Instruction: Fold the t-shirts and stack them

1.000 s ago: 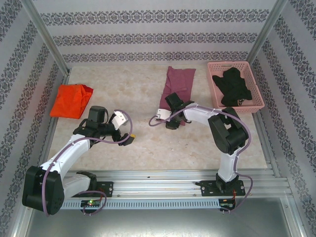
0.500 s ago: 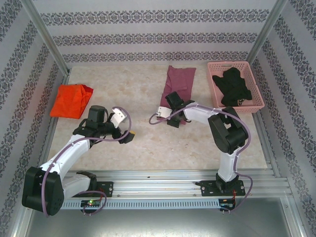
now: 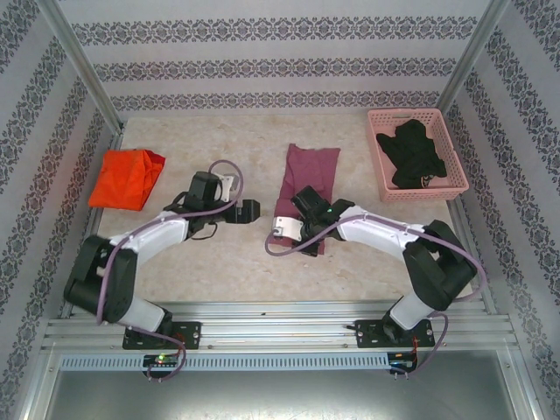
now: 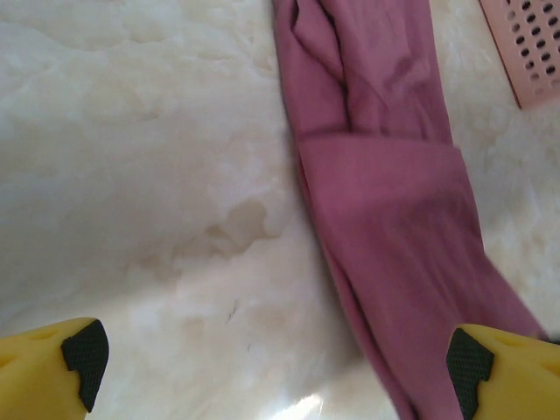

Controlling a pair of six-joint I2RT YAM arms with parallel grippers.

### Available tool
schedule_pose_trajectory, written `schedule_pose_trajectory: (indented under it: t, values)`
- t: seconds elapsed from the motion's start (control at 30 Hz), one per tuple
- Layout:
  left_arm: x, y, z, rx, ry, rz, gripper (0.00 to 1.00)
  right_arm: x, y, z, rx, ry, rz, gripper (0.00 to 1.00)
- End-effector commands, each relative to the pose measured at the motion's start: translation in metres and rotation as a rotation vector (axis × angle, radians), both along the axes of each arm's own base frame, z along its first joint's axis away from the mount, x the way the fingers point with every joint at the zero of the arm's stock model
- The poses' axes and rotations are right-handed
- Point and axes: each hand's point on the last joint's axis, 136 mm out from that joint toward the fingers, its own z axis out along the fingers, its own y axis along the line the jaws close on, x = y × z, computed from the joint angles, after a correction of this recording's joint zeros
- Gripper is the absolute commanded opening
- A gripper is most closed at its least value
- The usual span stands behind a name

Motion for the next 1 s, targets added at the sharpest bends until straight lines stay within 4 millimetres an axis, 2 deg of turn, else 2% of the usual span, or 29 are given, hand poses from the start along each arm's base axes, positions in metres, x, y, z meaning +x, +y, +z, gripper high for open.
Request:
schedule_pose_trajectory:
  t: [0.0, 0.13, 0.17, 0.27, 0.47, 0.57, 0.7, 0.87, 0.97]
  values:
    - [0.027, -0.018, 0.006, -0.132, 0.034, 0.086, 1.00, -0.032, -0.001, 0.006, 0.027, 0.079, 0.017, 0.00]
    - [0.058, -0.043, 0.001, -0.224, 0.108, 0.087, 1.00, -0.053, -0.004, 0.015, 0.041, 0.113, 0.030, 0.00]
    - [0.066, -0.049, 0.002, -0.250, 0.124, 0.084, 0.97, -0.057, -0.005, 0.018, 0.048, 0.115, 0.034, 0.00]
    - [0.081, -0.065, -0.005, -0.274, 0.171, 0.072, 0.82, -0.064, -0.010, 0.027, 0.055, 0.109, 0.032, 0.00]
    - [0.101, -0.086, -0.023, -0.259, 0.232, 0.061, 0.60, -0.069, -0.020, 0.042, 0.052, 0.076, 0.033, 0.00]
    - [0.104, -0.097, -0.032, -0.247, 0.256, 0.045, 0.46, -0.066, -0.025, 0.048, 0.037, 0.054, 0.030, 0.00]
    - [0.107, -0.097, -0.049, -0.233, 0.287, 0.065, 0.33, -0.063, -0.026, 0.063, 0.039, 0.024, 0.037, 0.00]
    - [0.107, -0.095, -0.063, -0.223, 0.317, 0.093, 0.28, -0.060, -0.026, 0.085, 0.069, -0.022, 0.038, 0.00]
    - [0.107, -0.096, -0.066, -0.231, 0.325, 0.095, 0.18, -0.058, -0.025, 0.097, 0.093, -0.050, 0.045, 0.00]
